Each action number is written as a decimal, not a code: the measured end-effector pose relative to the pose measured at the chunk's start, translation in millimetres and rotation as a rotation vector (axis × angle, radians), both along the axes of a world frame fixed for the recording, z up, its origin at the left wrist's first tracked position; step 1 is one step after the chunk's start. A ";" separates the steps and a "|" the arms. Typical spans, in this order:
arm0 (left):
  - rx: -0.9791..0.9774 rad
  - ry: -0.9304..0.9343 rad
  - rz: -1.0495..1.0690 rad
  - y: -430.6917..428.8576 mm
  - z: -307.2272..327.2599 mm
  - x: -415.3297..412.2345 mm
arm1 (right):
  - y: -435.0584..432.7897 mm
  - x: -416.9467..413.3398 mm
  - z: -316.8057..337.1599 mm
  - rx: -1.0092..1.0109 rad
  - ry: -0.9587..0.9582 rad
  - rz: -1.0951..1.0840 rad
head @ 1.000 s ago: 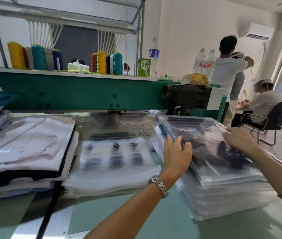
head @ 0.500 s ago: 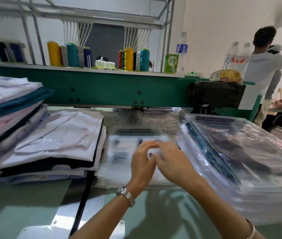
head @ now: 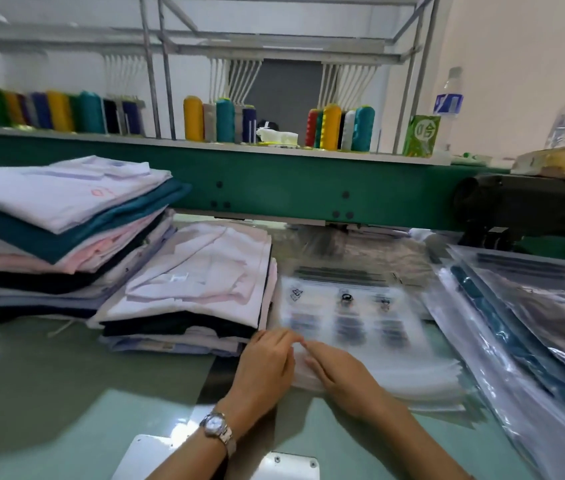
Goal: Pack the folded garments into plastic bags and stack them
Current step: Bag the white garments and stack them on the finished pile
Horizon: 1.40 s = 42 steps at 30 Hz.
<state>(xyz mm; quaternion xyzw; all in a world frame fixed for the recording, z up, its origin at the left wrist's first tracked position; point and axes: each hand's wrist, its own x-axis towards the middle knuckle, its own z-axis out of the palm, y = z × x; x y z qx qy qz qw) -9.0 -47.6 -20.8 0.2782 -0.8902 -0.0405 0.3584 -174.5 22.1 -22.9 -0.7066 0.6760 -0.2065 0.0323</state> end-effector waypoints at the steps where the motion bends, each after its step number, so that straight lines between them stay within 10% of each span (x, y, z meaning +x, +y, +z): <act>1: -0.008 -0.006 0.002 -0.8 -0.8 2.5 | -0.3 -2.2 -1.3 -0.014 0.024 -0.001; 26: 0.200 0.337 0.007 8.6 -10.3 9.5 | 10.4 21.8 0.3 -0.486 -0.027 0.049; 42: -0.119 0.154 0.086 4.1 -2.3 14.6 | 3.8 20.0 6.9 -0.584 0.172 0.013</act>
